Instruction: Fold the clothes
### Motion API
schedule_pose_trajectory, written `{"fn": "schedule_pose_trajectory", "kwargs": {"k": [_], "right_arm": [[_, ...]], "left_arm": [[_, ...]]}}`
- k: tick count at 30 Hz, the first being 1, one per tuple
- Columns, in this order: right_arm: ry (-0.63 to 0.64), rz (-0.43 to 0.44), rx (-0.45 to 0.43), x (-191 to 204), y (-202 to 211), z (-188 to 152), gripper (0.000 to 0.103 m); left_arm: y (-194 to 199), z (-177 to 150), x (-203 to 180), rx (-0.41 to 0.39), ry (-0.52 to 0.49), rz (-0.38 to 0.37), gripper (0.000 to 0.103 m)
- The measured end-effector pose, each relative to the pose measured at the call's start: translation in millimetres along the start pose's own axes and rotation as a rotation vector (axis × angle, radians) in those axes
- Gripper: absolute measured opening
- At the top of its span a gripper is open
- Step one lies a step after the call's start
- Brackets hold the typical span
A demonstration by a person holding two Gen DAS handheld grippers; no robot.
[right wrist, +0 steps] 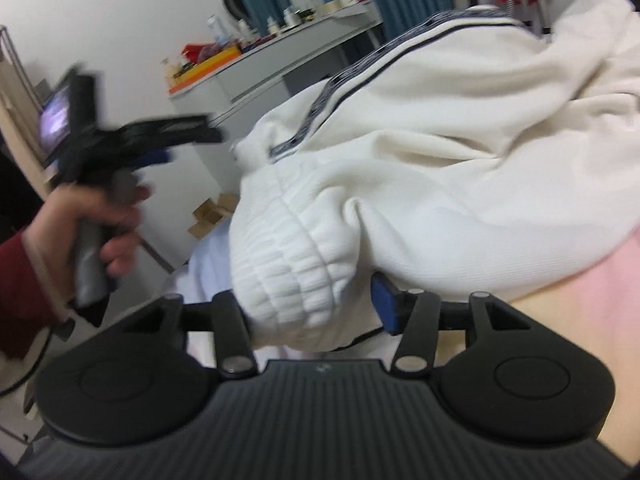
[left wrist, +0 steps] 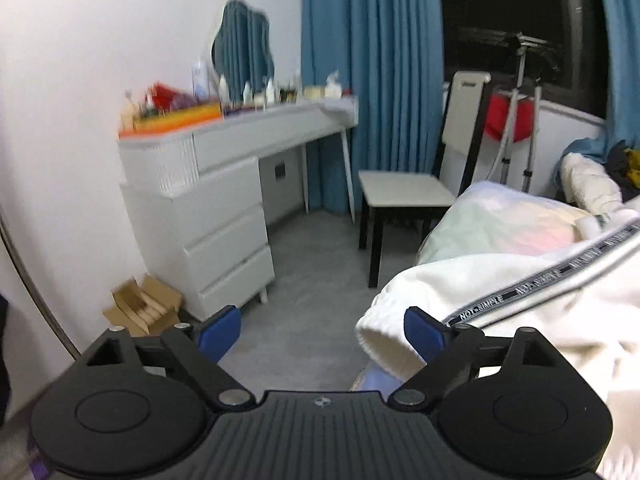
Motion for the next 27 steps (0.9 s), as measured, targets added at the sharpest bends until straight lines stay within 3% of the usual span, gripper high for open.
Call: {"fn": "schedule_pose_trajectory", "kwargs": {"k": [3, 5, 7, 10, 13, 18, 23, 27], "right_arm": [[0.017, -0.04, -0.027, -3, 10, 5, 0.059], [0.05, -0.087, -0.04, -3, 9, 7, 0.069], [0.081, -0.129, -0.054, -3, 7, 9, 0.069], [0.092, -0.133, -0.086, -6, -4, 14, 0.07], [0.033, -0.083, -0.103, -14, -3, 7, 0.082], [0.089, -0.065, -0.176, -13, -1, -16, 0.081], [0.117, -0.07, -0.253, -15, 1, -22, 0.081], [0.157, -0.086, -0.303, -11, 5, -24, 0.081]], "left_arm": [[56, -7, -3, -0.042, 0.015, -0.017, 0.095], [92, -10, -13, -0.067, 0.037, -0.047, 0.097], [125, -13, -28, -0.084, 0.052, -0.068, 0.098], [165, -15, -57, -0.096, 0.054, -0.104, 0.098], [196, -18, -88, -0.102, 0.071, -0.137, 0.102], [203, -43, -130, 0.036, 0.074, -0.121, 0.102], [189, -74, -141, 0.25, 0.231, -0.212, 0.102], [173, -94, -151, 0.403, 0.262, -0.218, 0.094]]}}
Point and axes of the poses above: each gripper's, at about its wrist camera, not at the fingertips, and y roughly against the way its jaws point, x to its left, z to its top, the point moved 5 cm from there along -y, roughly the way its jaws point, and after that the axes turned 3 degrees about y, right-handed, at the moved point
